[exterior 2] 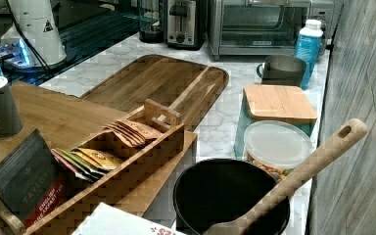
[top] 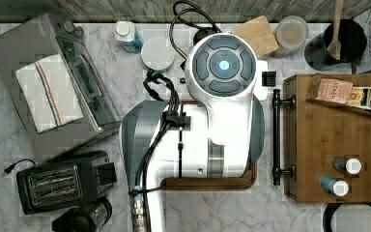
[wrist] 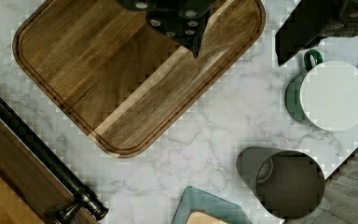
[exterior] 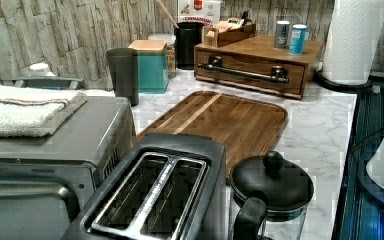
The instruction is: Open the drawer.
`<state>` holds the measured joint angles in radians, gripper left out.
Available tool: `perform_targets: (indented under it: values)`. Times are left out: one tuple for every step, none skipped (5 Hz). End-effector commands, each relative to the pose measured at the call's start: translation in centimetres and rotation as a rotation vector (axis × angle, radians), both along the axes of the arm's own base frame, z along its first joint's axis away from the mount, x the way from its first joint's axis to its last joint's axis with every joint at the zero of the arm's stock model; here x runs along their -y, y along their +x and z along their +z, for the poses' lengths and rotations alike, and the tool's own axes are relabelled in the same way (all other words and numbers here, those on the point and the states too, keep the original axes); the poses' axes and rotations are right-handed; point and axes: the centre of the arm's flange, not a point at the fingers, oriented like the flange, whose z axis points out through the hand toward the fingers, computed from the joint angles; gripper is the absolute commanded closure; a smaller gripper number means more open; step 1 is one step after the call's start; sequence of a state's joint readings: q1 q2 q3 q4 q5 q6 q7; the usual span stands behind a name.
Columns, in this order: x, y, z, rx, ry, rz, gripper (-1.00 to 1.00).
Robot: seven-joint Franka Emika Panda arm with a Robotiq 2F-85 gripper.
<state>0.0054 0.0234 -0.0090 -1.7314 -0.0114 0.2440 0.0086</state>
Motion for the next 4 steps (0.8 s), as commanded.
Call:
perform_targets:
  values:
    - [-0.1, 0.0, 0.0, 0.0, 0.0, 0.001, -1.0]
    - [1.3, -1.6, -1.3, -0.025, -0.018, 0.196, -1.0]
    - [4.0, -3.9, -2.9, -0.016, -0.061, 0.388, -1.0]
    - [7.4, -4.5, -4.0, -0.051, -0.044, 0.485, -1.0]
